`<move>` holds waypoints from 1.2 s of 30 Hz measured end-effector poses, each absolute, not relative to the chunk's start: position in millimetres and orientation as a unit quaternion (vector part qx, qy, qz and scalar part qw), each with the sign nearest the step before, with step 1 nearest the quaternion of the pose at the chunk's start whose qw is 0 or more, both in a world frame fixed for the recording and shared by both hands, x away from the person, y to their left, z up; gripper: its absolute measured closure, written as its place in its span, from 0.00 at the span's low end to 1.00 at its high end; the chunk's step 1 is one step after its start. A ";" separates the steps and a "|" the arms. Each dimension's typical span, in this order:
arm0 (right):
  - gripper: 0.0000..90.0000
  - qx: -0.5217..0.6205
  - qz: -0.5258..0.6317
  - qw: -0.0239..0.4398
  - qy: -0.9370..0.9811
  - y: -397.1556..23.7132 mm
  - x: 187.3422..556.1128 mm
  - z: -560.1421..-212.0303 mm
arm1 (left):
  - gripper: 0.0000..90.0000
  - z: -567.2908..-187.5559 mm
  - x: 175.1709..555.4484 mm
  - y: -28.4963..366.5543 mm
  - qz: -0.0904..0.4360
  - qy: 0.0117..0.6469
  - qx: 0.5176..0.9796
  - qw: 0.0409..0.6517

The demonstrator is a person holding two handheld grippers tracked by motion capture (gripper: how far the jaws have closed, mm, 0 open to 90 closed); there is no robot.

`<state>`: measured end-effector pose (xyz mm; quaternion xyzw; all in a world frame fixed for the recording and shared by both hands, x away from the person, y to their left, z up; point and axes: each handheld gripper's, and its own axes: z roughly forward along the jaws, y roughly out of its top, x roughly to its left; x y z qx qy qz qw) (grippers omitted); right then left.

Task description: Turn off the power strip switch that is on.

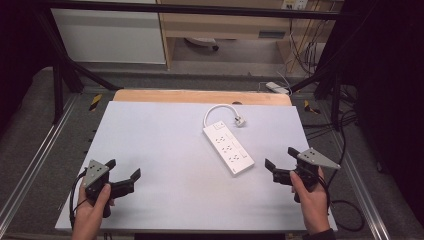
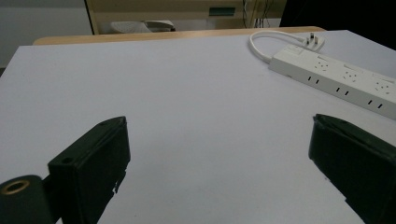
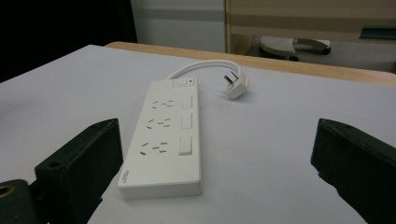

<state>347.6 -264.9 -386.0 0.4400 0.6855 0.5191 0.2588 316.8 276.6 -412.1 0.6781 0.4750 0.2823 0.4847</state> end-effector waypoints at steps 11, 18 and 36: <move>0.02 0.428 0.507 0.258 0.702 -250.9 359.8 -361.2 | 0.06 -412.6 316.7 275.6 0.280 0.473 0.681 0.484; 0.02 0.424 0.503 0.249 0.711 -242.1 371.5 -349.7 | 0.06 -412.9 316.7 274.9 0.280 0.471 0.684 0.482; 0.12 0.425 0.502 0.257 0.708 -222.9 393.8 -331.0 | 0.06 -413.1 316.7 274.5 0.277 0.471 0.685 0.482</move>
